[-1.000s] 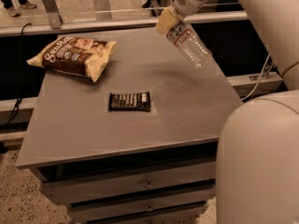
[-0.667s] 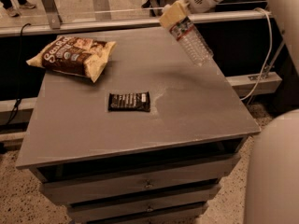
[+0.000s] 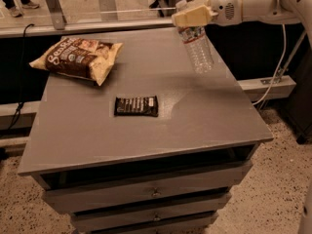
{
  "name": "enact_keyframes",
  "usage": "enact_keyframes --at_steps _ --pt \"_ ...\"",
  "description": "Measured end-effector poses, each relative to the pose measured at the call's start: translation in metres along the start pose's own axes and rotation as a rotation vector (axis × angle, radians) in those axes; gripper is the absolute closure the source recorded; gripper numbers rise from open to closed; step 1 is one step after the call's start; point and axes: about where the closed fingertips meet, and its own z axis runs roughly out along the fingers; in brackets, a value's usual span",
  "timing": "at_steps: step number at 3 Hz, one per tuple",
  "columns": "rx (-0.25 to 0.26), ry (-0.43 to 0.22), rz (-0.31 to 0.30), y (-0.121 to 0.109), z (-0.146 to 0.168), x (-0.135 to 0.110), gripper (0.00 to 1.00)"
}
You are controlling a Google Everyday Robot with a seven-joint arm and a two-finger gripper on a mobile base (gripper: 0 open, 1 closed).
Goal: Place water bottle upright
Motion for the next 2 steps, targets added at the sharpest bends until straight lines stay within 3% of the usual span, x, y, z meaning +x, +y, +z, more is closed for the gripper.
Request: enact_keyframes --at_steps 1,2 --pt "-0.052 -0.137 -0.034 0.013 -0.012 0.005 1.00" --pt "-0.079 -0.237 -0.015 0.022 -0.020 0.021 1.00"
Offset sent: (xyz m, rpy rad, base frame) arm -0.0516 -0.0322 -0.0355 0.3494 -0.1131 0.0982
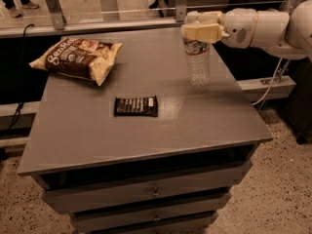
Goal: Place water bottle upright
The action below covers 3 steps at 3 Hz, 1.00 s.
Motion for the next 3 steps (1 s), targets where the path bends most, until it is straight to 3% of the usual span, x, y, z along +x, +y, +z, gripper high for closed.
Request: enact_keyframes --at_steps 2,3 --pt "0.014 -0.207 0.056 0.007 -0.022 0.014 1.00" --pt "0.022 -0.238 0.053 0.007 -0.030 0.014 1.00"
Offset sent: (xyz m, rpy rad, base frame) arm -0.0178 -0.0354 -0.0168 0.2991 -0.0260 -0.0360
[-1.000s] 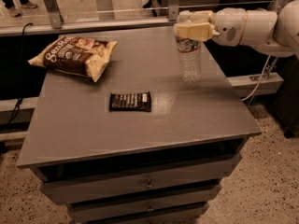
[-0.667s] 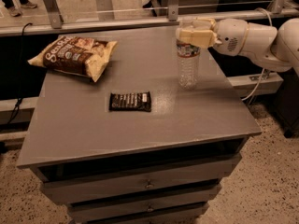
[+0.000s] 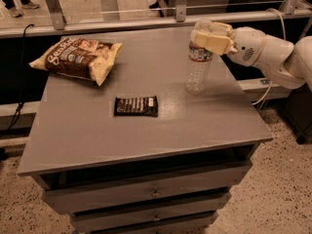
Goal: Place water bottle upright
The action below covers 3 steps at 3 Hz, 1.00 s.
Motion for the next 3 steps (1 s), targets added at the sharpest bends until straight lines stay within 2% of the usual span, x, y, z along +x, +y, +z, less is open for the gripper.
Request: enact_keyframes --at_steps 1,3 --pt "-0.014 -0.007 -0.020 0.003 -0.004 0.002 0.82" --pt "-0.050 -0.028 -0.077 0.014 -0.011 0.007 0.35"
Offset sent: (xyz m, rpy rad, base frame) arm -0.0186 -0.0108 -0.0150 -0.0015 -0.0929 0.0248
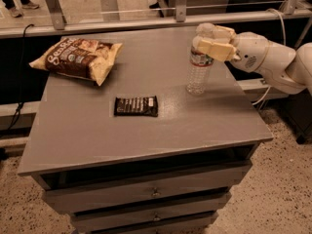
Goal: Place water bottle upright
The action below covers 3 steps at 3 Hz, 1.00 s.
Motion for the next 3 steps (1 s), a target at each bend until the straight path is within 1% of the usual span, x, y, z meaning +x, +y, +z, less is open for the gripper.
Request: enact_keyframes --at_steps 1,2,3 --pt "-0.012 -0.003 -0.019 0.004 -0.002 0.000 0.13" --pt "-0.021 0.002 -0.034 0.007 -0.004 0.000 0.00" --pt "-0.020 0.042 -0.058 0.011 -0.015 -0.002 0.00"
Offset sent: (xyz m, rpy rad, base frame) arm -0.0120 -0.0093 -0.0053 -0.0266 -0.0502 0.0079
